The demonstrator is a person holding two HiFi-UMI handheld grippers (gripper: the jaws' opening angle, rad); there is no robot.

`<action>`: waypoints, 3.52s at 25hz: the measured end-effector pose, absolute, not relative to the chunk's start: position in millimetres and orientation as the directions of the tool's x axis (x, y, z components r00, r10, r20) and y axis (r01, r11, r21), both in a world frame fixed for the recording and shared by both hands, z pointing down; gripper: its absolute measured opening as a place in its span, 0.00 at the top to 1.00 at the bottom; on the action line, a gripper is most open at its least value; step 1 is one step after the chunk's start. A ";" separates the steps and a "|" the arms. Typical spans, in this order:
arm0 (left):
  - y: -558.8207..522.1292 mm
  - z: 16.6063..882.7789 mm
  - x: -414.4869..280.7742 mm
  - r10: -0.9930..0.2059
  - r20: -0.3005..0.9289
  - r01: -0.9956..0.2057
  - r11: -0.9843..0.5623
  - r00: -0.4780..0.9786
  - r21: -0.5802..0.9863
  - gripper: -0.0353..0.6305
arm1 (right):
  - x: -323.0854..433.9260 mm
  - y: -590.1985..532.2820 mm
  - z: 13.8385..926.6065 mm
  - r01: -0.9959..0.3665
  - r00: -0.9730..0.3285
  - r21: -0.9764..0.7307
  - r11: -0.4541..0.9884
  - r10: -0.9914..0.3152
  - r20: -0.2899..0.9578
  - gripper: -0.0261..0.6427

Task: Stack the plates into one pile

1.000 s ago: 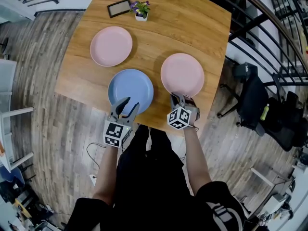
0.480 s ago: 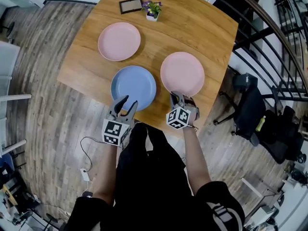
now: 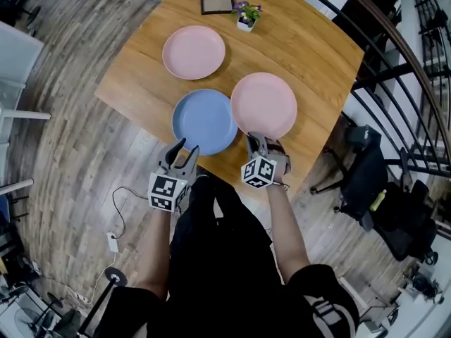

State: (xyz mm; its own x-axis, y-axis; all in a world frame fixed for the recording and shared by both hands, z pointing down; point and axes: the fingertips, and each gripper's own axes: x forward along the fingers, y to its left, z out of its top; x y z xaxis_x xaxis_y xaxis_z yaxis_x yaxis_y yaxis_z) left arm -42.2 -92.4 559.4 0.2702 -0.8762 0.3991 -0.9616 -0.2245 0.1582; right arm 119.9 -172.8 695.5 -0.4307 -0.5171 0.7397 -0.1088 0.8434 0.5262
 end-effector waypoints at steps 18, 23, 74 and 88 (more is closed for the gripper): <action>-39.9 548.3 -69.8 -0.913 0.389 -0.987 -0.073 0.125 0.146 0.69 | 46.4 -122.6 690.8 0.079 -0.555 0.523 0.848 -0.398 0.730 0.93; -26.3 547.2 -78.5 -0.918 0.388 -0.989 -0.025 0.080 0.144 0.69 | 27.4 -101.9 694.9 0.169 -0.580 0.531 0.830 -0.351 0.735 0.93; -31.7 546.0 -86.6 -0.919 0.394 -0.993 0.013 0.033 0.114 0.69 | -16.7 -37.7 691.0 0.275 -0.697 0.412 0.869 -0.114 0.708 0.68; -51.4 546.0 -128.2 -0.919 0.387 -0.993 -0.032 0.075 0.118 0.69 | -60.3 -75.6 671.4 0.169 -0.716 0.411 0.896 -0.175 0.676 0.69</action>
State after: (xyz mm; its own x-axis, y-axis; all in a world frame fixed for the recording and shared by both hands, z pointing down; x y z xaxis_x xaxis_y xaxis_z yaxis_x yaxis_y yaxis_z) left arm -128.2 -51.4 546.0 0.0754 -0.9189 0.3871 -0.9925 -0.0318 0.1179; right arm -60.3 -75.6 671.4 -0.7161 -0.1746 0.6758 0.1692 0.8959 0.4107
